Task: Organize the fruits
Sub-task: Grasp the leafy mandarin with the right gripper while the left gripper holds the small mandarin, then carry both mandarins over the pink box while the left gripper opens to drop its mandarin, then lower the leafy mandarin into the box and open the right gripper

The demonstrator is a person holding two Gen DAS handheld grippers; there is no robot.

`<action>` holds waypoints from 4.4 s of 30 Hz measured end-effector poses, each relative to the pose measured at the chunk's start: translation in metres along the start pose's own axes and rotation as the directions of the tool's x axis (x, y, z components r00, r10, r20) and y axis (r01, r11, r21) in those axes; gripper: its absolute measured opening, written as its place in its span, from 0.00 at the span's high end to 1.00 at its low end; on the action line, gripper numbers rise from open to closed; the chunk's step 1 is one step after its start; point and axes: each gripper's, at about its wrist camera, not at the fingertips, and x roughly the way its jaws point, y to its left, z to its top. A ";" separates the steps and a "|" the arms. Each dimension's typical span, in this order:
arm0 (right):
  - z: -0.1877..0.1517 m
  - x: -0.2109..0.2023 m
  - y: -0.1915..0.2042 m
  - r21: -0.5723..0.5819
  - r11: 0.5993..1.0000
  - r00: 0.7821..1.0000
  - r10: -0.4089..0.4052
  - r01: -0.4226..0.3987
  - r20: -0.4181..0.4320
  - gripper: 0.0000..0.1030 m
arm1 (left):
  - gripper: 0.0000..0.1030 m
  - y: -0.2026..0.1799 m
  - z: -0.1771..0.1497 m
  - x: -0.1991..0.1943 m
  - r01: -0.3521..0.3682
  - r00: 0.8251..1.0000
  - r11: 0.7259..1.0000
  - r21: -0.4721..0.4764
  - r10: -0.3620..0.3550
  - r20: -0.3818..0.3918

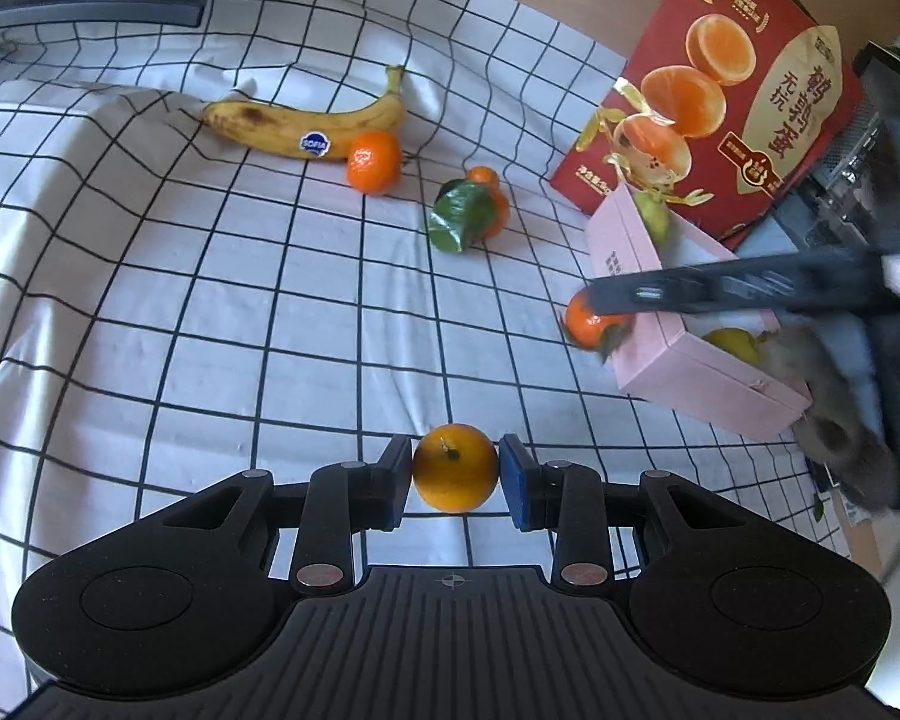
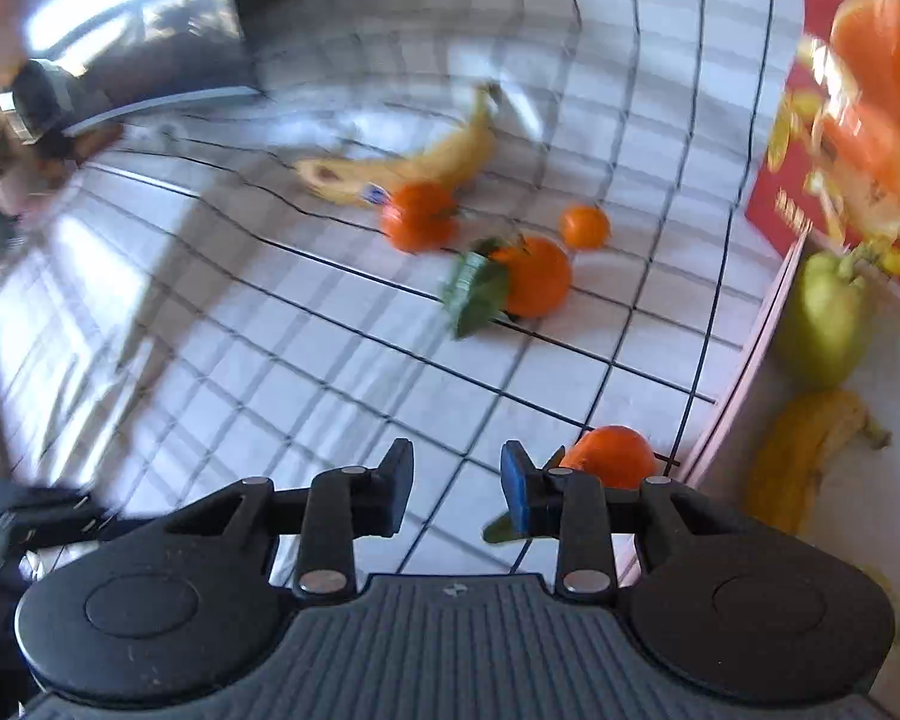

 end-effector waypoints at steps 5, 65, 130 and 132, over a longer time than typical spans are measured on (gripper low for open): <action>-0.047 -0.045 0.019 -0.157 0.975 0.981 -0.135 0.157 0.141 0.52 | 0.65 -0.003 0.002 0.012 0.011 1.000 1.000 -0.002 -0.011 -0.022; -0.004 0.043 0.028 -0.375 0.897 0.970 -0.242 0.234 0.026 0.39 | 0.65 0.023 -0.014 -0.004 0.031 0.999 0.992 -0.120 -0.027 0.030; -0.090 -0.131 -0.105 0.328 0.939 0.928 -0.207 0.100 0.309 0.57 | 0.65 -0.084 0.043 0.041 0.103 0.988 0.991 0.091 -0.091 -0.125; -0.068 -0.118 -0.111 0.334 0.940 0.934 -0.174 0.064 0.311 0.57 | 0.65 -0.074 0.030 0.034 0.094 0.988 0.993 0.072 -0.084 -0.129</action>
